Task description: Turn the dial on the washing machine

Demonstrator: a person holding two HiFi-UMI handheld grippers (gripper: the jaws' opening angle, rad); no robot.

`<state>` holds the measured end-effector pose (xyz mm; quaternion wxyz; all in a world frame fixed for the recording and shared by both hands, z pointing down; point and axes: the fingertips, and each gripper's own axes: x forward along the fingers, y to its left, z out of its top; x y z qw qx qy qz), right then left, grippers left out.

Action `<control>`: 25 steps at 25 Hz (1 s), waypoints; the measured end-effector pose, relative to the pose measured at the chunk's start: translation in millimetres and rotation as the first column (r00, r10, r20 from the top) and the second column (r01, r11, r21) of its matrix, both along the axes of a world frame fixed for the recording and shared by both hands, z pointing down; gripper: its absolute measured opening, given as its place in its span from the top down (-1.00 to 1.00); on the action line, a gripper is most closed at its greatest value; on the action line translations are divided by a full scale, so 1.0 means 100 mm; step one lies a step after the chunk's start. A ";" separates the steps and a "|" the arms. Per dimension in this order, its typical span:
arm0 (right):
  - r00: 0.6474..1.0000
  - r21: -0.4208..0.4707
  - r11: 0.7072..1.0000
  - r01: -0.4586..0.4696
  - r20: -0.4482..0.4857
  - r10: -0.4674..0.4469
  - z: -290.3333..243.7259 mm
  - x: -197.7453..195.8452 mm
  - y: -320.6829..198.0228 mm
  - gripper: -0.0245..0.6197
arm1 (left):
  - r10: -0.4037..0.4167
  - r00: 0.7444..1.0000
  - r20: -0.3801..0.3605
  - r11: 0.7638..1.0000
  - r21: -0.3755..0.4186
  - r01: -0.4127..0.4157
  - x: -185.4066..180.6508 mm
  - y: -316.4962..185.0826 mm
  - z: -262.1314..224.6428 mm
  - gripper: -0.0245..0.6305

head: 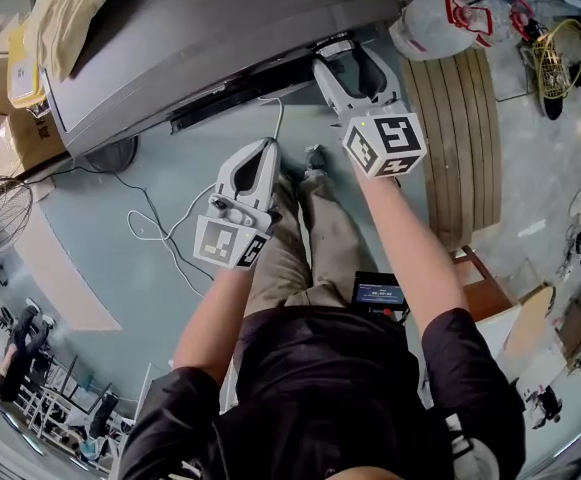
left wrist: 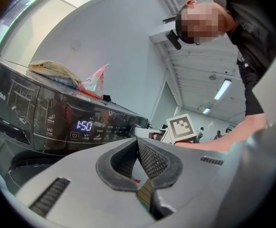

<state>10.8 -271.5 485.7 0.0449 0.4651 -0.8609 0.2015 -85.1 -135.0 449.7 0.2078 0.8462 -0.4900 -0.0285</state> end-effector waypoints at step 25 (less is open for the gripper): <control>0.929 -0.197 0.980 -0.021 0.359 0.092 0.01 0.06 -0.03 0.08 | -0.032 0.999 -0.024 0.999 0.033 0.033 0.05 -0.12 0.06 0.94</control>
